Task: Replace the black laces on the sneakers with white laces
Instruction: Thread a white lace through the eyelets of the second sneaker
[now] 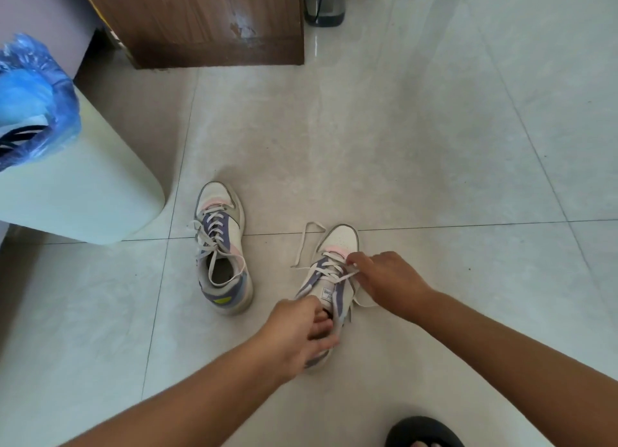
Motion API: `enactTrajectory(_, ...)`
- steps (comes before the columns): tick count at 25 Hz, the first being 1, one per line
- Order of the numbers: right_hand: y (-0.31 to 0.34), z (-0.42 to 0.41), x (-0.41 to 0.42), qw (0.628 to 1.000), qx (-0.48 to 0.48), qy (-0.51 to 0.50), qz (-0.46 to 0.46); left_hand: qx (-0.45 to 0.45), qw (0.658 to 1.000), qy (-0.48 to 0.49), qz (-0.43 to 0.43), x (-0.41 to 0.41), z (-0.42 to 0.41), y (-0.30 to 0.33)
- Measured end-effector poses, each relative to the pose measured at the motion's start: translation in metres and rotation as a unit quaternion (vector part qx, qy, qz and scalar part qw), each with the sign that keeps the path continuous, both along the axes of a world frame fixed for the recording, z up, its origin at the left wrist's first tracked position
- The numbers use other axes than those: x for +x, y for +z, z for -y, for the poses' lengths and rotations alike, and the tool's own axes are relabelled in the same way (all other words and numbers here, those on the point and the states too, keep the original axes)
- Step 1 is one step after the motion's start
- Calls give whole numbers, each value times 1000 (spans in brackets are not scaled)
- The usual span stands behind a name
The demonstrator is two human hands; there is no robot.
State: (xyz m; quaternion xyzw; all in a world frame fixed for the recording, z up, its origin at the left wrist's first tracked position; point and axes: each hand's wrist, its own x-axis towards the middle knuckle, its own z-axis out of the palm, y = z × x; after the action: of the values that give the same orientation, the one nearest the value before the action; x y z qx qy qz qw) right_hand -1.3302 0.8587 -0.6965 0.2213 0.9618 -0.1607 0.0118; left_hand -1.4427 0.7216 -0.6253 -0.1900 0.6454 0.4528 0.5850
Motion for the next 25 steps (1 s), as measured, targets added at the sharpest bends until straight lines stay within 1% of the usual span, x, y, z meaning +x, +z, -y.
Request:
enactTrajectory(1,-1,-9,8,999,37,-7,-19,-9,989,-124,-85,-10,6,1)
enactTrajectory(2,-1,-16,15,997,58,-20,-37,-8,937,-277,-213,-22,11,-2)
enactTrajectory(3,0,-22,22,996,65,-43,-47,-4,839,-426,-339,-31,14,-8)
enactTrajectory(4,0,-25,28,994,69,-68,-50,2,729,-539,-421,-37,16,-15)
enactTrajectory(5,1,-27,31,993,61,-87,-47,-6,658,-610,-442,-40,16,-20)
enactTrajectory(6,0,-28,33,991,64,-105,-61,-24,628,-654,-421,-38,13,-24)
enactTrajectory(7,3,-25,32,989,45,-125,-70,-32,620,-675,-398,-32,11,-28)
enactTrajectory(8,4,-22,30,987,16,-139,-82,-35,627,-673,-390,-27,7,-32)
enactTrajectory(9,6,-18,27,983,-21,-151,-98,-41,622,-673,-398,-22,1,-36)
enactTrajectory(10,7,-16,24,979,-48,-158,-117,-54,608,-676,-414,-20,-7,-40)
enactTrajectory(11,9,-13,21,977,-58,-155,-131,-63,596,-679,-423,-20,-16,-43)
enactTrajectory(12,9,-12,19,978,-40,-150,-141,-66,597,-680,-421,-20,-24,-42)
enactTrajectory(13,9,-15,19,979,0,-147,-139,-63,616,-674,-403,-20,-29,-41)
enactTrajectory(16,6,-42,34,966,154,-173,-111,-39,741,-605,-289,-19,-19,-36)
enactTrajectory(17,8,-54,42,960,181,-189,-101,-37,767,-582,-267,-18,-10,-35)
enactTrajectory(18,9,-67,51,954,190,-209,-100,-39,780,-571,-254,-19,-1,-33)
enactTrajectory(19,11,-76,59,950,178,-240,-95,-45,782,-569,-251,-19,7,-33)
enactTrajectory(21,17,-89,69,931,123,-336,-76,-47,774,-574,-263,-23,14,-36)
enactTrajectory(23,15,-100,75,893,99,-437,-48,-33,768,-580,-269,-27,15,-42)
enactTrajectory(25,17,-108,89,845,56,-530,-42,-24,776,-577,-254,-26,13,-45)
